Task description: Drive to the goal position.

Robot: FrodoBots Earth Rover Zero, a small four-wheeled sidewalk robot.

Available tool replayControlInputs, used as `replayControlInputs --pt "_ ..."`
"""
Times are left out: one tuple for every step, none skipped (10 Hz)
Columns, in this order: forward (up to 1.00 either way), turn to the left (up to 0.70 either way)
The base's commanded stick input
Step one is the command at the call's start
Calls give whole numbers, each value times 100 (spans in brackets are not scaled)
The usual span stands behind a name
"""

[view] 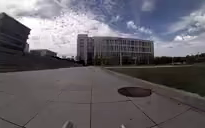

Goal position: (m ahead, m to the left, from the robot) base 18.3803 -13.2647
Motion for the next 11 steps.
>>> replayControlInputs --pt "5 0" --pt "5 0" --pt "5 0" --pt "5 0" --pt "5 0" --pt "5 0" --pt "5 0" --pt "5 0" --pt "5 0" --pt "5 0" --pt "5 0"
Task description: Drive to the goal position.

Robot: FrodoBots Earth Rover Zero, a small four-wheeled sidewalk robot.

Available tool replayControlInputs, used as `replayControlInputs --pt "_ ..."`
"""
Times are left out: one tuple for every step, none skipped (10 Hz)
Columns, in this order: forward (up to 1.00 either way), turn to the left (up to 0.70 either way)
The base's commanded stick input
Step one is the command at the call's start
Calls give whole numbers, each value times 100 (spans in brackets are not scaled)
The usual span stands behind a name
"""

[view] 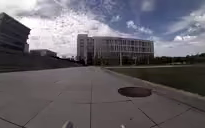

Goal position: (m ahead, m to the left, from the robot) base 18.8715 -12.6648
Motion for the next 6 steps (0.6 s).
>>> replayControlInputs --pt "5 0" --pt "5 0" --pt "5 0" --pt "5 0" --pt "5 0" --pt "5 0"
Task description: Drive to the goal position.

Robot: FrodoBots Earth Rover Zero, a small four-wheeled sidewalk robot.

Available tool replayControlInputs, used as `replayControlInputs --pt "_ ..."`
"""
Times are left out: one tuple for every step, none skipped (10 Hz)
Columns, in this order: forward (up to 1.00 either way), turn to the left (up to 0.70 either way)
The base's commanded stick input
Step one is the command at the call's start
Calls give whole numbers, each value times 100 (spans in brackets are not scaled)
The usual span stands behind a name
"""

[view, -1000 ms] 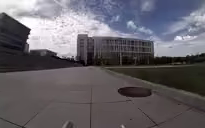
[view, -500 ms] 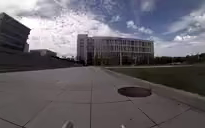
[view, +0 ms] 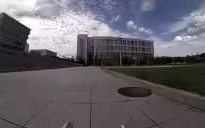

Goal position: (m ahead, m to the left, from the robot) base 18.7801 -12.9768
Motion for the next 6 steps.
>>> replayControlInputs --pt "5 0" --pt "5 0" --pt "6 0" --pt "5 0" --pt "5 0" --pt "5 0"
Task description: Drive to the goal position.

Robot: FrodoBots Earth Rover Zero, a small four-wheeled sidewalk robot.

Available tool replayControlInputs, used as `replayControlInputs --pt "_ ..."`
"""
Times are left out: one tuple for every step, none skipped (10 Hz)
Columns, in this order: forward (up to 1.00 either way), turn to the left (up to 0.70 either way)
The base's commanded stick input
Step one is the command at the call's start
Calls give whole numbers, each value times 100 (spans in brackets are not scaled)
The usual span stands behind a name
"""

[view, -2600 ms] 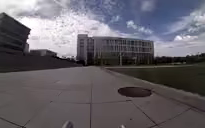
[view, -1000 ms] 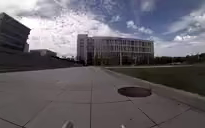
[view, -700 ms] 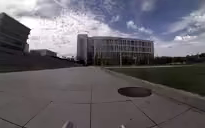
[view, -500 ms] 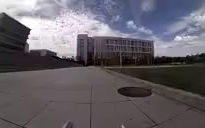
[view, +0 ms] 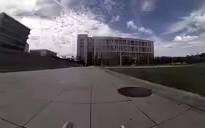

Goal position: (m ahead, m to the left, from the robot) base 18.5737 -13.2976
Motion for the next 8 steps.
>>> replayControlInputs --pt "5 0" --pt "6 0" --pt "5 0" --pt "5 0" --pt "5 0" --pt "5 0" --pt "5 0" --pt "5 0"
